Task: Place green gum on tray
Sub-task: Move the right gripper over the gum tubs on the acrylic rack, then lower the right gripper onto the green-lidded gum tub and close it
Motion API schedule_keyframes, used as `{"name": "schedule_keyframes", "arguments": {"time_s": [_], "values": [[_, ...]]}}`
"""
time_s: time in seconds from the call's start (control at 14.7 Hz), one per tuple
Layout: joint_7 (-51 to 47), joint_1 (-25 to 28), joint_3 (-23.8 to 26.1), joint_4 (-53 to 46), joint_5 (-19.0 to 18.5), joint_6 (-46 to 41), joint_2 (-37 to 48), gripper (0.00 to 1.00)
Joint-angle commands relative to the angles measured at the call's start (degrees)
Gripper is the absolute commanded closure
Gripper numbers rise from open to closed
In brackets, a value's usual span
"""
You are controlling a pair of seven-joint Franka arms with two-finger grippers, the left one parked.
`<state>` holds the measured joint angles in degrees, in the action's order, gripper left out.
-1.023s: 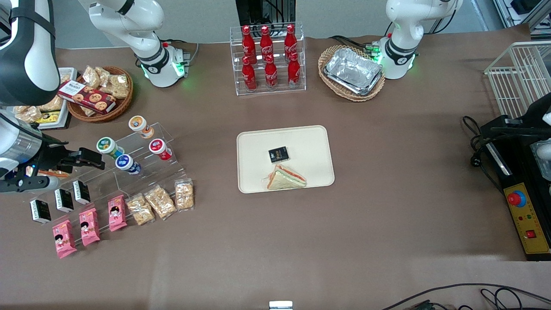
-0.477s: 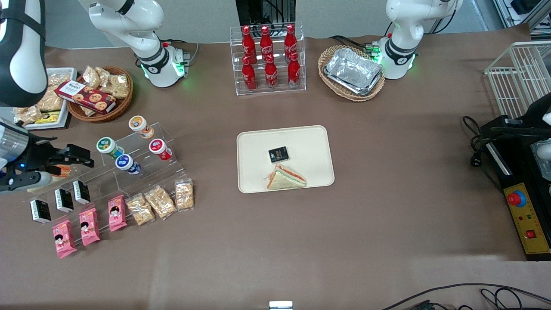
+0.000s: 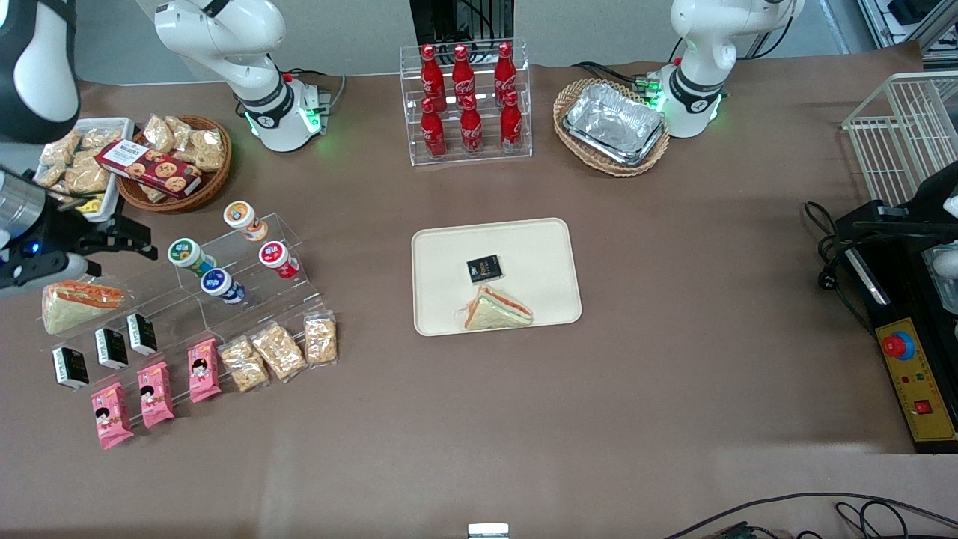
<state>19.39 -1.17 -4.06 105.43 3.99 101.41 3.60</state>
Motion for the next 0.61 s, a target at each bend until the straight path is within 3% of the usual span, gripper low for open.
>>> {"name": "schedule_keyframes", "arguments": {"time_s": [0.0,0.55], "values": [[1.88,-0.23,-0.42,16.80,-0.56,9.93,10.28,0.00],[1.88,-0.24,-1.38,25.69,-3.98,16.79,12.13,0.00]]}}
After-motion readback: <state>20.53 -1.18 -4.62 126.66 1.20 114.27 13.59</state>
